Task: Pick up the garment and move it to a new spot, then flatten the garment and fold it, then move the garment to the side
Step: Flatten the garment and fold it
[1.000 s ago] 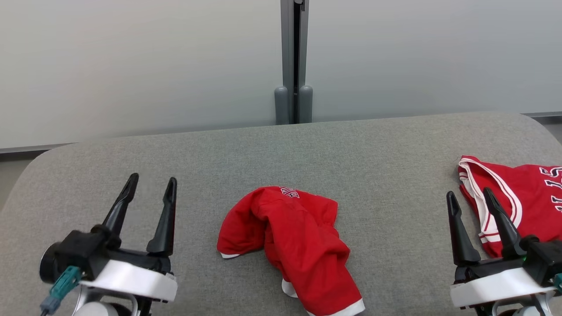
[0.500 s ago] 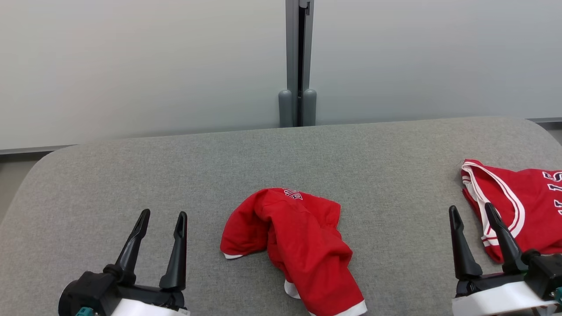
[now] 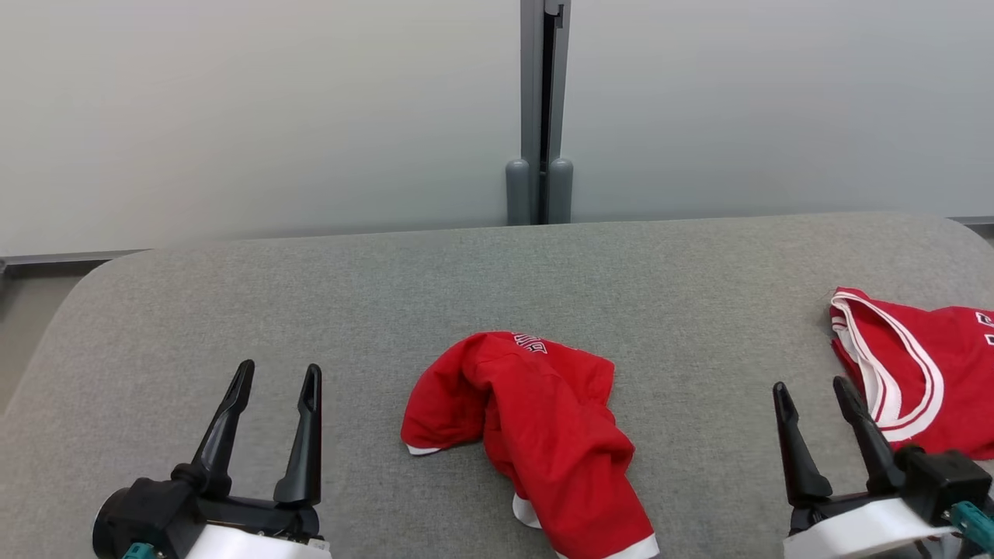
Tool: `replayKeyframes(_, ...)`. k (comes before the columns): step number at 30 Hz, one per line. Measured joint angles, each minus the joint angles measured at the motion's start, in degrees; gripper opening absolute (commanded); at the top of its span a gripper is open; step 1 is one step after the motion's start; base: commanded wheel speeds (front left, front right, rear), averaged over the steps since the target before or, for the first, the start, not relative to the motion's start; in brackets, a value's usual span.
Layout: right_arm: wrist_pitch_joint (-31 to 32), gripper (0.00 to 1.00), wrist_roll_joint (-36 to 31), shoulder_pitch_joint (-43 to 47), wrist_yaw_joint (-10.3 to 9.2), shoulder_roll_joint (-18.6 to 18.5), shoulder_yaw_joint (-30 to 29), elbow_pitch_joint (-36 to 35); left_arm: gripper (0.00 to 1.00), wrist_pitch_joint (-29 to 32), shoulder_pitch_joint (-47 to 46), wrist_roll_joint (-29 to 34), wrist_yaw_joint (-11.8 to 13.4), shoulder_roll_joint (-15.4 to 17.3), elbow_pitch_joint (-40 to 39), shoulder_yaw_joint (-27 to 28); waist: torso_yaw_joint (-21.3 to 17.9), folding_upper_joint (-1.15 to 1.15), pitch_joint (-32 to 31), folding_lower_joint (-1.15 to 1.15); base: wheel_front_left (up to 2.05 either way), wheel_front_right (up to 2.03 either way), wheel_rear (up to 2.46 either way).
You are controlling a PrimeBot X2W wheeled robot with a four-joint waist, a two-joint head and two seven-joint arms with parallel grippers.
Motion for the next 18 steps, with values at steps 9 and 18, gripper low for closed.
replayKeyframes(9, 10.73, 1.0, 2.23, -5.24, 0.0, -1.32, 6.0, 11.69, 1.0, -0.01, 0.06, 0.78, -1.23, -0.59, -0.19, 0.52, 3.84, 0.0, 0.34, 0.0, 0.0, 0.0, 0.0)
replayKeyframes(18, 18.05, 1.0, 7.27, -10.15, 0.0, -1.9, 12.0, 21.27, 1.0, 0.02, -0.12, 0.96, -1.46, -0.07, 0.71, 0.59, 9.37, 0.0, 0.52, 0.0, 0.0, 0.0, 0.0)
